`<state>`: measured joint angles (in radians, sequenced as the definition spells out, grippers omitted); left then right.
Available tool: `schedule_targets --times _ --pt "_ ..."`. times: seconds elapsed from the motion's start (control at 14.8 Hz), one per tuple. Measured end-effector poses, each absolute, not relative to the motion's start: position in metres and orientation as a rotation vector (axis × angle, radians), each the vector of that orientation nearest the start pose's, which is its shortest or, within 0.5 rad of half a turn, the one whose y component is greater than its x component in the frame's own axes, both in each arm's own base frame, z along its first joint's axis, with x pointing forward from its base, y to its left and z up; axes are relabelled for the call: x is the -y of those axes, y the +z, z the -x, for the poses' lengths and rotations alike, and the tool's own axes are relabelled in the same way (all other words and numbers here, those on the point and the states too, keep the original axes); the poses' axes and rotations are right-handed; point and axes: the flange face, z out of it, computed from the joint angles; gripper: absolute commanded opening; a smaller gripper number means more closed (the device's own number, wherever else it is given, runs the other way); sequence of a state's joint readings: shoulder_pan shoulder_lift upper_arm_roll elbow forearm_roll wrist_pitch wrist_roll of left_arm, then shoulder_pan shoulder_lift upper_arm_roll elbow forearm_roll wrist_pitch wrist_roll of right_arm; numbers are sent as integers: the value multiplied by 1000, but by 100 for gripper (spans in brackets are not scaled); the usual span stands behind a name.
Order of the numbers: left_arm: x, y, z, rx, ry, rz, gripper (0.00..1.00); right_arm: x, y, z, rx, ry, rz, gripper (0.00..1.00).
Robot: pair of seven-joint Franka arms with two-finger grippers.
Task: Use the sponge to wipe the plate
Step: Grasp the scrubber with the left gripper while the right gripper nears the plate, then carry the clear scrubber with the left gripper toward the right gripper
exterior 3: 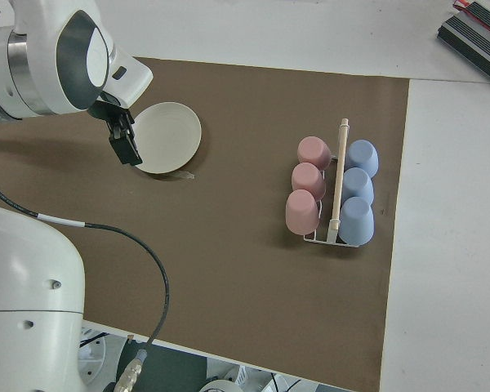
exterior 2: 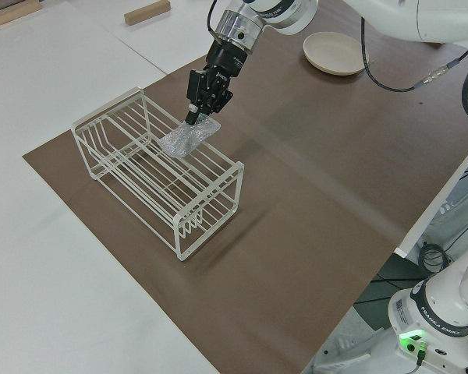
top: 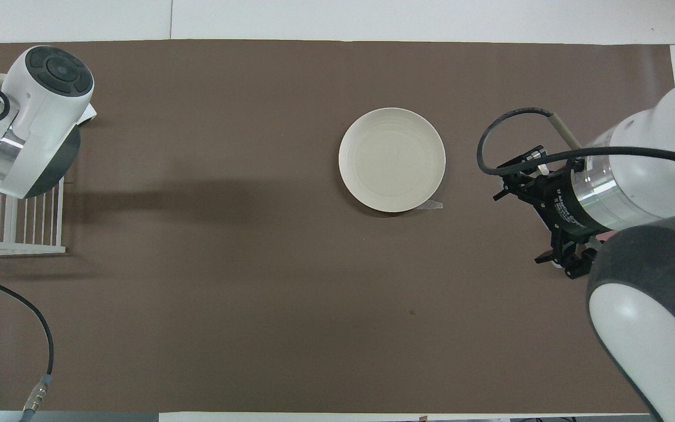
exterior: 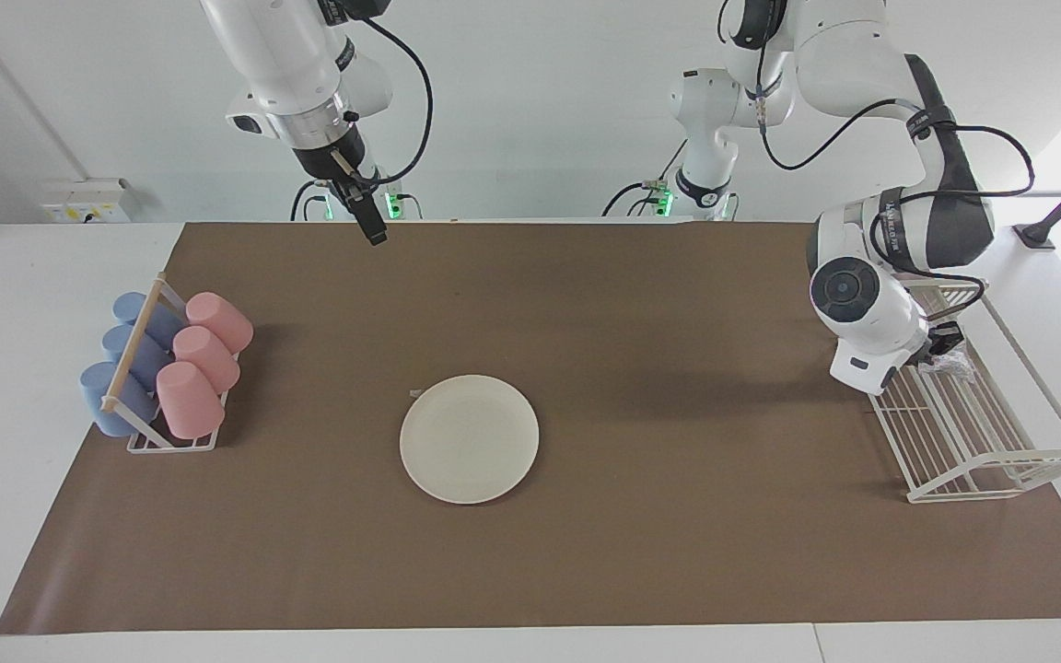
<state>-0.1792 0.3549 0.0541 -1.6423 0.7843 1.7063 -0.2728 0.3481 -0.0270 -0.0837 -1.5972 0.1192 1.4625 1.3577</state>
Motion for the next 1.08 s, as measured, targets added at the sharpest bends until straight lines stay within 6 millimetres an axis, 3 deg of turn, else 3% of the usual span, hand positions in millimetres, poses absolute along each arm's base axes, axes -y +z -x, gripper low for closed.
schedule_targets --times 0.2,0.4,0.61,0.74,1.08 --pt "16 427 -641 -70 137 2321 0 -167 615 -520 -1656 255 2658 100" --pt "19 488 -641 105 167 2429 0 -186 614 -531 -1689 243 2641 100" --pt "34 560 -628 258 199 2670 0 -196 612 -539 -1688 237 2643 100" --pt "39 589 -616 336 234 2871 0 -196 611 -539 -1688 237 2643 100" --pt "20 645 -594 749 335 3343 0 -204 611 -536 -1707 244 2640 100"
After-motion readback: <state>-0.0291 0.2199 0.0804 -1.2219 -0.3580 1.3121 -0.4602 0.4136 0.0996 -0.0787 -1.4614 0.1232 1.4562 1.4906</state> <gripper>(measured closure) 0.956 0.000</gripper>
